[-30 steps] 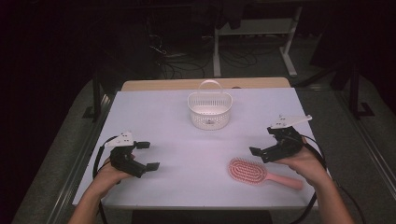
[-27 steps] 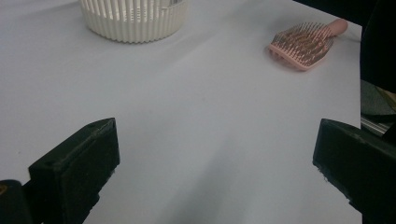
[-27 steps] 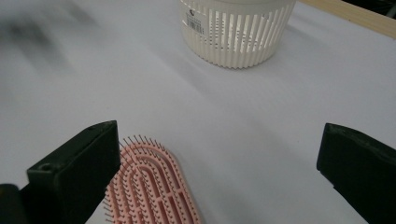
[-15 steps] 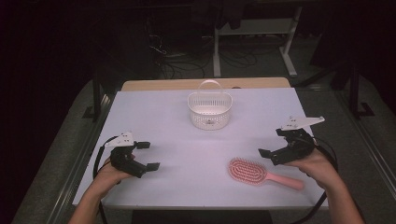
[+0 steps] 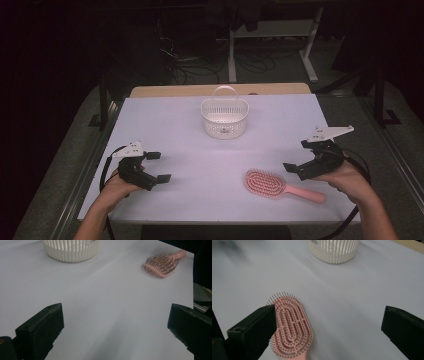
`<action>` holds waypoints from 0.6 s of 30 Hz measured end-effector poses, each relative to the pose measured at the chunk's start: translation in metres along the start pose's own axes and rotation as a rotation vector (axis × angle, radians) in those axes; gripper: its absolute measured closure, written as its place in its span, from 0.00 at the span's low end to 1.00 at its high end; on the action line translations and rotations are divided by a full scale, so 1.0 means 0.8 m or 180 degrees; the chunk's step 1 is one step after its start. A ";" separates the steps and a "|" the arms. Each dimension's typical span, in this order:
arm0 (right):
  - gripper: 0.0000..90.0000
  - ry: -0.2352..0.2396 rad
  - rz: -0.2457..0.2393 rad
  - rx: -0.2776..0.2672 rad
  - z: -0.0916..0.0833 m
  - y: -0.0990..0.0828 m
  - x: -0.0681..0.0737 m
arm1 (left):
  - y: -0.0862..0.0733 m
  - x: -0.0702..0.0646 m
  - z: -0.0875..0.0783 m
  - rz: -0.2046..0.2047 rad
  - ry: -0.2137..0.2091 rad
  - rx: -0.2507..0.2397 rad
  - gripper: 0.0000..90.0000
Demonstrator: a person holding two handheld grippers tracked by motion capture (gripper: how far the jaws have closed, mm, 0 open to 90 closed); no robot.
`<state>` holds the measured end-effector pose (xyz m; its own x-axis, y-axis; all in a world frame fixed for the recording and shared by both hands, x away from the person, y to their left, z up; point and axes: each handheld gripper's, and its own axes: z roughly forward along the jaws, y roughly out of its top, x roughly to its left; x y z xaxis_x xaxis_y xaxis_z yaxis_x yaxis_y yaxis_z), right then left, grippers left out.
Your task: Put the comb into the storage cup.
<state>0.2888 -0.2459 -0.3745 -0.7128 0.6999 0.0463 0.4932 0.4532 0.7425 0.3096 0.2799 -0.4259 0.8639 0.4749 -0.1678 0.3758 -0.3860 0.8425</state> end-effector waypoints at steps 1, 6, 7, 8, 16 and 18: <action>0.00 0.0003 -0.0022 0.0020 0.000 0.000 -0.001 | 0.000 0.000 0.000 0.0000 -0.0001 0.0000 0.01; 0.00 0.0049 -0.0048 0.0157 0.002 -0.003 -0.003 | 0.000 0.000 0.000 0.0004 -0.0002 0.0001 0.01; 0.00 0.0062 -0.0059 0.0193 0.003 -0.004 -0.004 | 0.000 0.000 0.000 0.0002 0.0000 -0.0001 0.01; 0.00 0.0070 -0.0070 0.0223 0.004 -0.005 -0.004 | 0.000 0.000 0.000 0.0002 0.0000 0.0000 0.01; 0.02 0.0115 -0.0171 0.0426 0.008 -0.008 -0.003 | 0.000 0.000 0.000 0.0003 0.0002 0.0001 0.01; 0.02 0.0133 -0.0172 0.0445 0.009 -0.009 -0.003 | 0.000 0.000 0.000 0.0004 0.0002 0.0003 0.01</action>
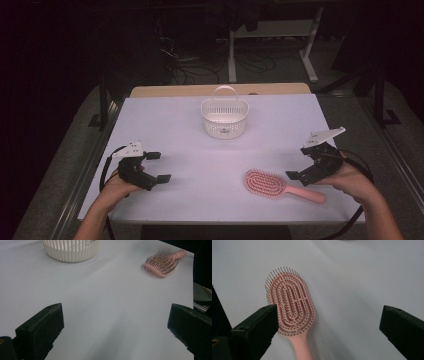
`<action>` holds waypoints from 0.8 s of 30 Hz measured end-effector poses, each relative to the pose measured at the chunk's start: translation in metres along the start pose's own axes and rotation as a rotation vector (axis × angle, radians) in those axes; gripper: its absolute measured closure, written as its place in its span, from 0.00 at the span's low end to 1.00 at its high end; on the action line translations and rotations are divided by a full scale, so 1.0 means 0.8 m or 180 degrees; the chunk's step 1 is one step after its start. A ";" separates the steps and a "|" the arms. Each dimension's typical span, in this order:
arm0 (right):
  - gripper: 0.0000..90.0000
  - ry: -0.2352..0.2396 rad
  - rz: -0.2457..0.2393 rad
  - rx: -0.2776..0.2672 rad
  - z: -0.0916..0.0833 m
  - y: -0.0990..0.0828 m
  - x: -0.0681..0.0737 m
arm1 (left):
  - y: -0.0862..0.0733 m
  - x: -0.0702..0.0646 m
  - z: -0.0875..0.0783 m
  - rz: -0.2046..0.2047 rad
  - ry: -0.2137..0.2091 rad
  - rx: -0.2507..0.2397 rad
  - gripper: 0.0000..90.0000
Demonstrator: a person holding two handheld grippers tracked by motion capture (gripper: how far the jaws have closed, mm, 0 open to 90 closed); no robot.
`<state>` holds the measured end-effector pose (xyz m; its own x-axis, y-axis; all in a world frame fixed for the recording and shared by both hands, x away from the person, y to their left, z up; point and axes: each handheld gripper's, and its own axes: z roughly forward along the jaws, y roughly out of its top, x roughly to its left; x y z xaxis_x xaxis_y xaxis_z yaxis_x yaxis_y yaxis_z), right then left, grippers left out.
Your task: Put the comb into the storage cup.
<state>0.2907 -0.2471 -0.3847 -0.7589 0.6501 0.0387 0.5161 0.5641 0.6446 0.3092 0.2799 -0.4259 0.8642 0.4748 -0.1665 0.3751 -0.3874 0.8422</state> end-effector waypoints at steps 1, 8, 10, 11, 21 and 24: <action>0.02 0.0011 0.0000 0.0007 0.000 -0.001 0.000 | 0.000 0.000 0.000 0.0000 0.0000 0.0000 0.01; 0.03 0.0045 -0.0041 0.0142 0.005 -0.004 0.000 | 0.000 0.000 0.000 -0.0002 -0.0002 -0.0001 0.01; 0.04 0.0059 -0.0054 0.0183 0.006 -0.005 0.000 | 0.000 0.000 0.000 0.0000 -0.0001 0.0000 0.01; 0.04 0.0067 -0.0059 0.0205 0.006 -0.005 0.000 | 0.000 0.000 0.000 0.0000 -0.0001 -0.0001 0.01; 0.06 0.0088 -0.0138 0.0373 0.011 -0.008 0.001 | 0.000 0.000 0.000 0.0003 -0.0002 0.0002 0.01; 0.07 0.0101 -0.0169 0.0429 0.013 -0.008 0.002 | 0.000 0.000 0.000 0.0001 0.0000 -0.0001 0.01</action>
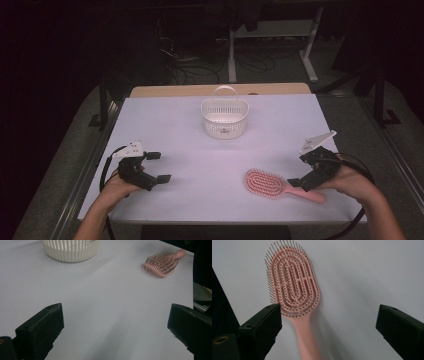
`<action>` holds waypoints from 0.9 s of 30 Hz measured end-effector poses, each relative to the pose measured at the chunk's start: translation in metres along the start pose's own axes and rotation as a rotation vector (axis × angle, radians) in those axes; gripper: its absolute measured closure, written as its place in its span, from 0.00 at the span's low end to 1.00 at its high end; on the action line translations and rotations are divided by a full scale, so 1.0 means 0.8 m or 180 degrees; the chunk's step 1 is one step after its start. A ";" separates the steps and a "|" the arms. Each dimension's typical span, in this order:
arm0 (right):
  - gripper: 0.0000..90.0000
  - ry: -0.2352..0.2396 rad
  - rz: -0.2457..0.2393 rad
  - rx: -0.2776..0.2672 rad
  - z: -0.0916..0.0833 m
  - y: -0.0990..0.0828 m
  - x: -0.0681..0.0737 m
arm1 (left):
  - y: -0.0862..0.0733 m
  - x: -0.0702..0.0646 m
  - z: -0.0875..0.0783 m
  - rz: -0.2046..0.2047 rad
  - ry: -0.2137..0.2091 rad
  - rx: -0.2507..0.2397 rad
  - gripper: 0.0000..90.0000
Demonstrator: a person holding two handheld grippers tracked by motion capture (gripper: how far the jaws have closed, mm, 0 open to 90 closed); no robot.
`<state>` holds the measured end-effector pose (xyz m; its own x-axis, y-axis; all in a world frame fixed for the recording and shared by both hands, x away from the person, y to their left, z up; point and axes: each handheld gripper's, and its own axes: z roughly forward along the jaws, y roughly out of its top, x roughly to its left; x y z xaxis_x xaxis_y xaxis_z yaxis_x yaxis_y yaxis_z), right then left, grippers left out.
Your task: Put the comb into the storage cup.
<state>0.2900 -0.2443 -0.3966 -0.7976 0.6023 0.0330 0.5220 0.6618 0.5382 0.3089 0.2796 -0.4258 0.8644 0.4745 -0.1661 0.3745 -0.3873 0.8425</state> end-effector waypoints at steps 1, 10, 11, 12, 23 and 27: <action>0.07 0.0002 -0.0005 0.0016 0.001 0.000 0.000 | 0.000 0.000 0.000 0.0003 0.0001 0.0001 0.01; 0.12 0.0026 -0.0070 0.0166 0.008 0.000 0.003 | 0.000 0.000 0.000 0.0008 0.0001 0.0005 0.01; 0.13 0.0024 -0.0086 0.0172 0.008 0.001 0.003 | 0.000 0.000 0.000 0.0006 0.0001 0.0004 0.01; 0.14 0.0017 -0.0100 0.0181 0.009 0.001 0.003 | 0.000 0.000 0.000 0.0006 0.0001 0.0002 0.01; 0.20 0.0069 -0.0203 0.0334 0.016 0.002 0.007 | 0.000 0.000 0.000 0.0003 -0.0002 -0.0001 0.01; 0.24 0.0112 -0.0243 0.0387 0.020 0.002 0.008 | 0.000 0.000 0.001 0.0001 -0.0004 0.0005 0.01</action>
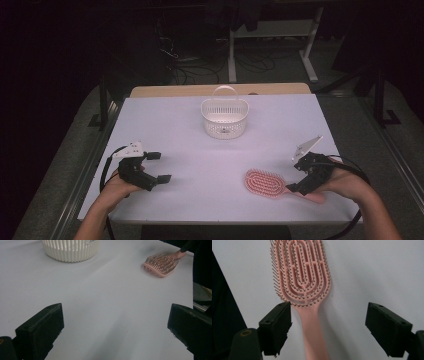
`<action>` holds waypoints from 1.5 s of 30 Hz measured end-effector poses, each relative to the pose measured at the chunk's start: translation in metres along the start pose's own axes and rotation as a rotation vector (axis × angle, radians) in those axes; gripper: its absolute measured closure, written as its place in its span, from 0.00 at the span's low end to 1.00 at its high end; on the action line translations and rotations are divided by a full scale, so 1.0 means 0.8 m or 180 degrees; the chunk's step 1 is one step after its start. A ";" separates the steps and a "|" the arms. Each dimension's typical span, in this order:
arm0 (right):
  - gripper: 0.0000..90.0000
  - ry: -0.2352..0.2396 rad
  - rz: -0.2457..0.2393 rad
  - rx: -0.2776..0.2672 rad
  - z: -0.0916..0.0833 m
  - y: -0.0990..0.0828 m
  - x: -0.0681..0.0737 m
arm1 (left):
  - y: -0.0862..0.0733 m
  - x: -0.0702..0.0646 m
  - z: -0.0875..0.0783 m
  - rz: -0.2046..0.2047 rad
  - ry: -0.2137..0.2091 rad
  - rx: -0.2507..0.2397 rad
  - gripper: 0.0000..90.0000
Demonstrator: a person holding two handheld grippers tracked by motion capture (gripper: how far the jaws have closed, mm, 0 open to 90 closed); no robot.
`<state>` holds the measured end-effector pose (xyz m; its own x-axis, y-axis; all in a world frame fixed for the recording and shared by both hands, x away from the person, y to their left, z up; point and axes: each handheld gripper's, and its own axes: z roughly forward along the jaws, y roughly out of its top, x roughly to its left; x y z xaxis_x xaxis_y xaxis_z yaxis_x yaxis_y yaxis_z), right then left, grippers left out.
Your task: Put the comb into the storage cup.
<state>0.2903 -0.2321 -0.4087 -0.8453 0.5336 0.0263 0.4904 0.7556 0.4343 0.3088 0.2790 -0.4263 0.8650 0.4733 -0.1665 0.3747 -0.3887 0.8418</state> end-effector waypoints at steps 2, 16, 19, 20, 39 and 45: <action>0.26 0.0015 -0.0019 0.0023 0.002 0.000 0.000 | 0.000 0.000 0.000 -0.0002 0.0001 -0.0001 0.01; 0.41 0.0132 -0.0151 0.0175 0.013 0.000 0.003 | 0.000 0.000 0.000 -0.0005 0.0004 -0.0003 0.01; 0.45 0.0166 -0.0178 0.0215 0.014 0.000 0.004 | 0.000 0.000 -0.001 -0.0001 0.0005 -0.0004 0.01; 0.46 0.0174 -0.0179 0.0230 0.015 0.001 0.005 | 0.000 0.000 -0.001 -0.0004 0.0006 -0.0005 0.01; 0.62 0.0261 -0.0318 0.0498 0.029 0.002 0.008 | 0.000 0.001 -0.002 -0.0013 0.0007 -0.0018 0.01; 0.66 0.0270 -0.0351 0.0545 0.033 0.003 0.009 | 0.000 0.001 -0.002 -0.0006 0.0013 -0.0016 0.01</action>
<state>0.2914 -0.2164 -0.4313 -0.9071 0.4156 0.0660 0.4167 0.8650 0.2797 0.3087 0.2805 -0.4257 0.8630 0.4772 -0.1660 0.3746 -0.3839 0.8440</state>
